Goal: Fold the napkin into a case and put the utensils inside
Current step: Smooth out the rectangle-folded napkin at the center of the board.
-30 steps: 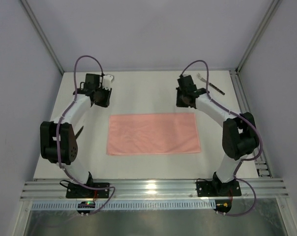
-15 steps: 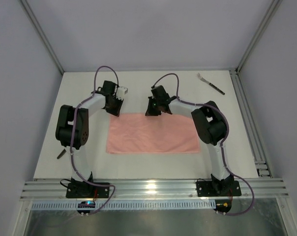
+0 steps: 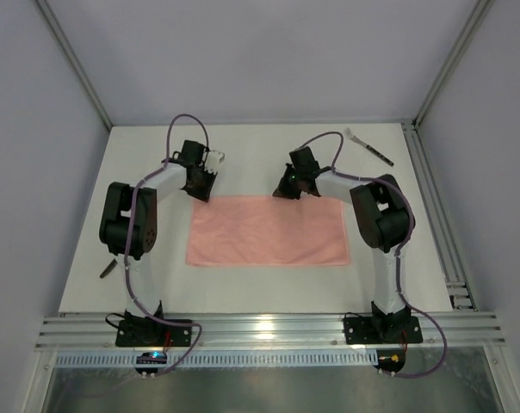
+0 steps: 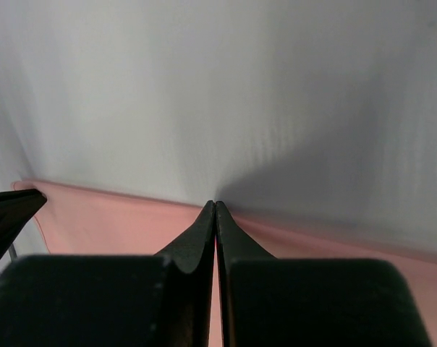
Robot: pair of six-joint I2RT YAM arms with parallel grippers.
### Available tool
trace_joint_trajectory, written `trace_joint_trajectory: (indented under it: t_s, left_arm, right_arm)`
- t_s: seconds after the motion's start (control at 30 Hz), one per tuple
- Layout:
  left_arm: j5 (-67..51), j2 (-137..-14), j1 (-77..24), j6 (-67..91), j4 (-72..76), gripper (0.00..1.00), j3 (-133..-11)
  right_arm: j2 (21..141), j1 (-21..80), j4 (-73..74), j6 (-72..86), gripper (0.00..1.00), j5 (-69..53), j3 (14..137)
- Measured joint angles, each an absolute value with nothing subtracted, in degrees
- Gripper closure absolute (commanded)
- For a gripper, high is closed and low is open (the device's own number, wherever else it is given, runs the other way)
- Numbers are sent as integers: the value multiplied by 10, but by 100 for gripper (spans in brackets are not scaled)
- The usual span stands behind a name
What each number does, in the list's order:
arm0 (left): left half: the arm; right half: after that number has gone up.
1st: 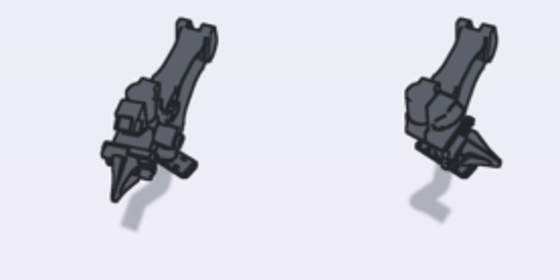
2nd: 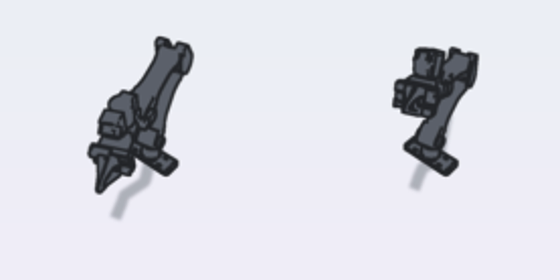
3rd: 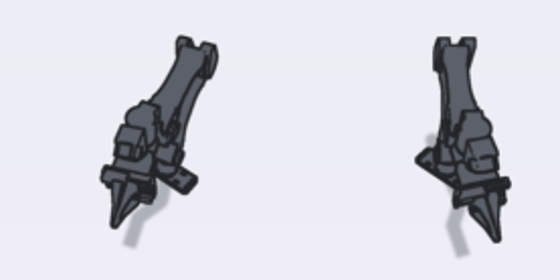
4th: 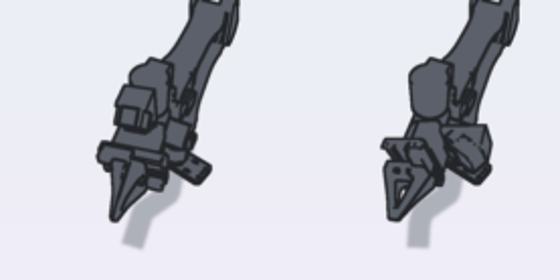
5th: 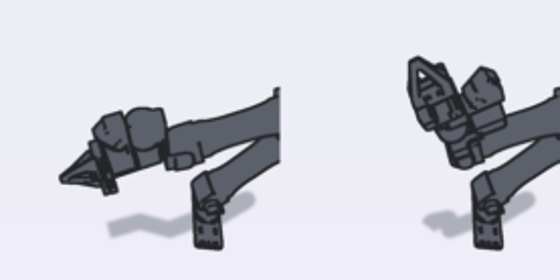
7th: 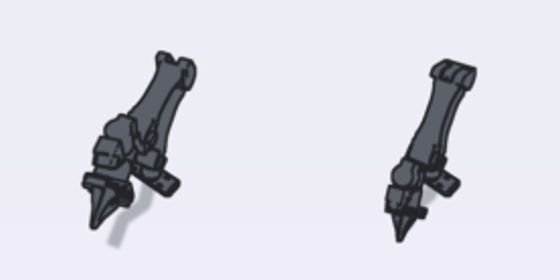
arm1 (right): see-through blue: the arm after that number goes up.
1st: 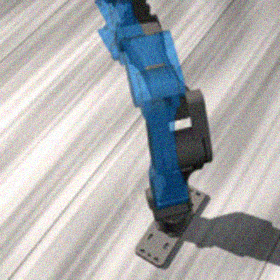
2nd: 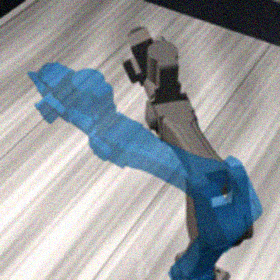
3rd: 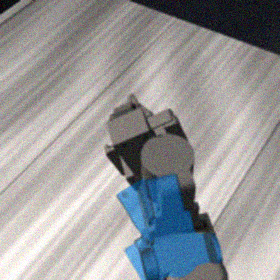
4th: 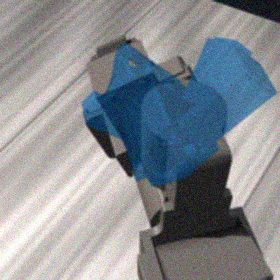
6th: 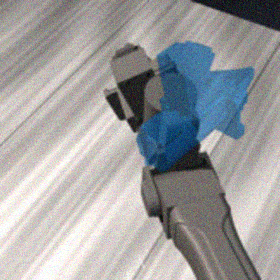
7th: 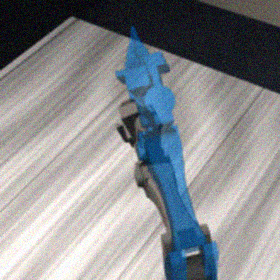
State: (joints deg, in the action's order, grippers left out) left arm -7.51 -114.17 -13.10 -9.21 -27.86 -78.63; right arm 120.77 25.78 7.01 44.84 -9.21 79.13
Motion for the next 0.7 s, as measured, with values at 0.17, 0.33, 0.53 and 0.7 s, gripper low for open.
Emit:
trace_joint_trajectory:
  t_s: [0.17,0.33,0.53,0.7]
  left_arm:
    - [-75,-1142,-131,-92,-276,86,-786]
    - [-75,-1142,-131,-95,-276,82,-786]
    - [-76,-1142,-131,-95,-277,74,-789]
    - [-77,-1141,-131,-96,-281,69,-791]
  right_arm:
    - [1157,197,69,448,96,-76,724]
    - [1101,108,103,415,96,-50,676]
    - [1016,41,166,326,72,-1,677]
    - [925,43,190,258,47,13,647]
